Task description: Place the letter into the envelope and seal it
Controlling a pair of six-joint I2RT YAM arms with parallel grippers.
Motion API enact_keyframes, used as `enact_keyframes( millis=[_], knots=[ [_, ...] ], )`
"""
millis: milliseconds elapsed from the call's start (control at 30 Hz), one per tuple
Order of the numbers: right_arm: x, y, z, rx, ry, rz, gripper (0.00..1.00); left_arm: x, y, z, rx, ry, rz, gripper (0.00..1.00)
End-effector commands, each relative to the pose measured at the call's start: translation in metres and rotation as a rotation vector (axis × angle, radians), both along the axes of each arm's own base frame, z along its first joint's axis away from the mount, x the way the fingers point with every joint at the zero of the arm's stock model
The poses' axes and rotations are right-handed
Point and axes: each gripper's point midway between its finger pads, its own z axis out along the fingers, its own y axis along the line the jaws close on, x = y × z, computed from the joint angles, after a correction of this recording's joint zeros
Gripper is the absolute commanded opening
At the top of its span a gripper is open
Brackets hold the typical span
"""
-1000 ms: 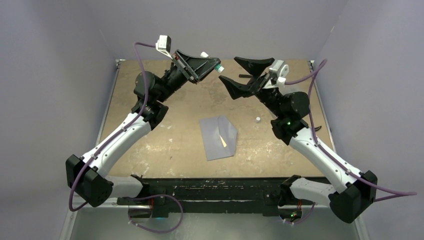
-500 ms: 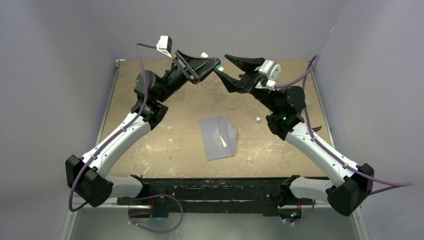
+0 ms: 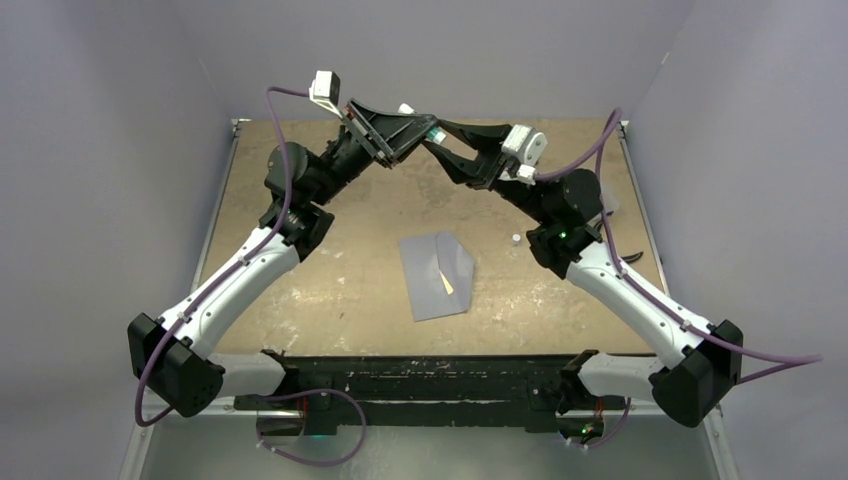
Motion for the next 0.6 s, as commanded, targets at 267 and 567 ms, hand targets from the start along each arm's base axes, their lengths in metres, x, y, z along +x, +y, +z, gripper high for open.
enact_keyframes(
  millis=[267, 567],
  knots=[
    [-0.0087, -0.0092, 0.0422, 0.112, -0.056, 0.001, 0.32, -0.0115, 0.0065, 0.0118, -0.031, -0.031, -0.016, 0.0],
    [-0.008, -0.0065, 0.0355, 0.094, -0.055, 0.003, 0.53, -0.0103, 0.0056, 0.0117, -0.037, -0.021, -0.023, 0.0]
  ],
)
